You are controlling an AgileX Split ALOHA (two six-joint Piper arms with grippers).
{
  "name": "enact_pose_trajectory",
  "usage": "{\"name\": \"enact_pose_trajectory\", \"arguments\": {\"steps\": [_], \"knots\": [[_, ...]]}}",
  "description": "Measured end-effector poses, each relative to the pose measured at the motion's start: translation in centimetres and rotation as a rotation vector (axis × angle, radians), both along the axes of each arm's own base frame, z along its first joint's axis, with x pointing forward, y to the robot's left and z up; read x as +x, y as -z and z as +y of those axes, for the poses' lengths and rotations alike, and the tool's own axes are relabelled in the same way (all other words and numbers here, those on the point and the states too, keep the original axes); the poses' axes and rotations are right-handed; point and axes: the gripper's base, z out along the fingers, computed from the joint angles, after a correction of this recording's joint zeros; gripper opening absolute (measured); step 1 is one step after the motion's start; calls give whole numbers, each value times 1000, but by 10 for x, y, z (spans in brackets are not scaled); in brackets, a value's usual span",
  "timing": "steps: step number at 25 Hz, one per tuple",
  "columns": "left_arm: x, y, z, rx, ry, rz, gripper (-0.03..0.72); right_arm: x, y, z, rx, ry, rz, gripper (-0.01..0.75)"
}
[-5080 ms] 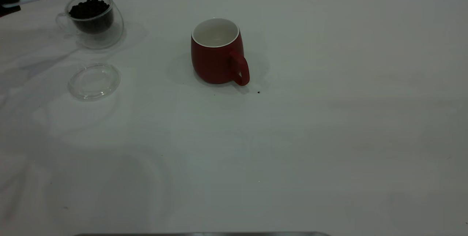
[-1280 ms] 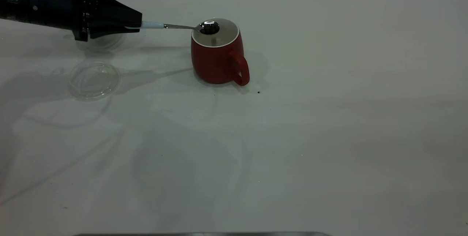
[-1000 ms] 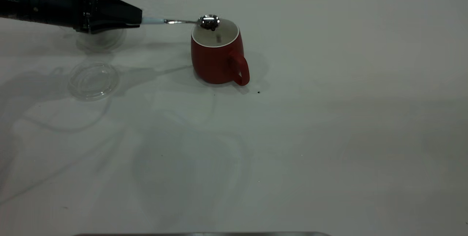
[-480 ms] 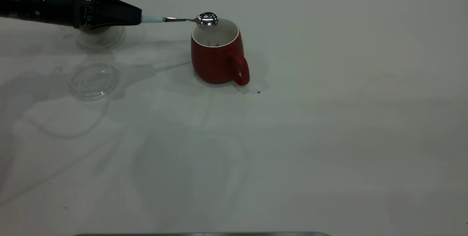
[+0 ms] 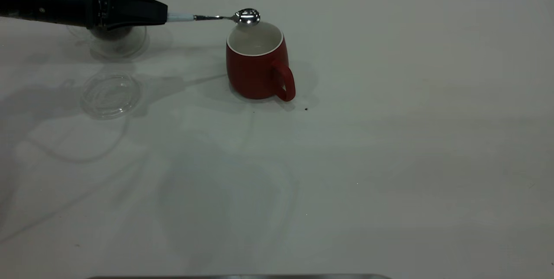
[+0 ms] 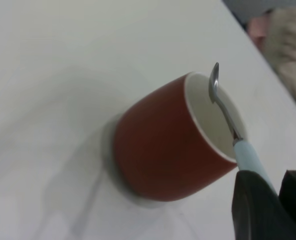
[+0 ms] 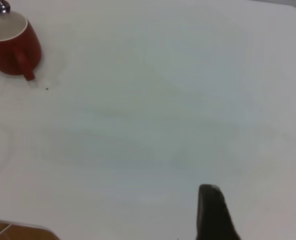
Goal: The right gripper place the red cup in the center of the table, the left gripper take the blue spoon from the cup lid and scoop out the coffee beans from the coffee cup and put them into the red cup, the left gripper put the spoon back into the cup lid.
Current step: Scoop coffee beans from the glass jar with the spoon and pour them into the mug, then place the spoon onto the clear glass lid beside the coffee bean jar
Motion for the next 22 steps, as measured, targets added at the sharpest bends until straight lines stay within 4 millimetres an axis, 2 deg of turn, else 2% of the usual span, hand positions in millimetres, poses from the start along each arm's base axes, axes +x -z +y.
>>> {"name": "enact_pose_trajectory", "arguments": {"steps": [6, 9, 15, 22], "knots": [[0, -5, 1, -92, -81, 221, 126, 0, 0, 0, 0, 0, 0, 466], [1, -20, 10, -120, -121, 295, 126, 0, 0, 0, 0, 0, 0, 466], [-2, -82, 51, -85, -171, 240, 126, 0, 0, 0, 0, 0, 0, 466], [-28, -179, 106, -4, -290, 101, 126, 0, 0, 0, 0, 0, 0, 466]]}}
